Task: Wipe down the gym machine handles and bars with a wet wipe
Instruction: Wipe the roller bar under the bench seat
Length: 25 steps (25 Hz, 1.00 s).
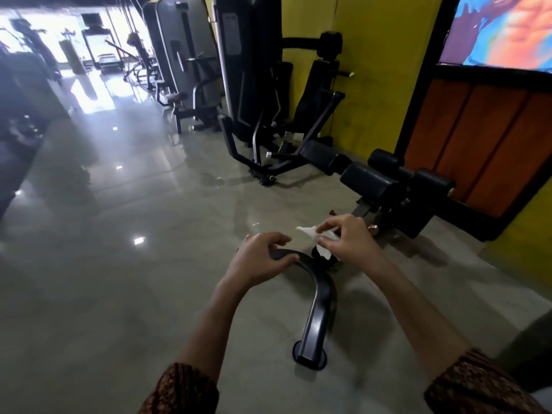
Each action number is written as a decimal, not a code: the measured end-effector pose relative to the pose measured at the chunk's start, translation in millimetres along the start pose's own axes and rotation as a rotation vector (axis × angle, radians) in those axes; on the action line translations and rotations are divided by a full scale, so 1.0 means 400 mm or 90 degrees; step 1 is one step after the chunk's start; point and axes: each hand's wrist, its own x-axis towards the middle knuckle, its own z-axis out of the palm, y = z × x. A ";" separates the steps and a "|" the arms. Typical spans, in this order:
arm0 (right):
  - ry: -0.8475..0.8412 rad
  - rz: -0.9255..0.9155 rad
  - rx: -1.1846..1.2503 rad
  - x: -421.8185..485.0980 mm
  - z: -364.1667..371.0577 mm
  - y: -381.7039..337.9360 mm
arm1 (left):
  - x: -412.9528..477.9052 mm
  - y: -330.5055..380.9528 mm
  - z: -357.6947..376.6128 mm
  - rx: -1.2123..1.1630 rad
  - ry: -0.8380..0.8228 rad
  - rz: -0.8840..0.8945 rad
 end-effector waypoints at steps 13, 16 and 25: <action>-0.027 -0.002 -0.003 0.614 0.244 -0.078 | 0.531 -0.365 -0.205 0.032 -0.019 0.015; 0.009 0.015 0.003 0.763 0.304 -0.125 | 0.667 -0.455 -0.294 0.052 -0.037 0.036; 0.008 0.092 0.024 1.119 0.459 -0.099 | 1.010 -0.702 -0.347 0.017 -0.080 0.042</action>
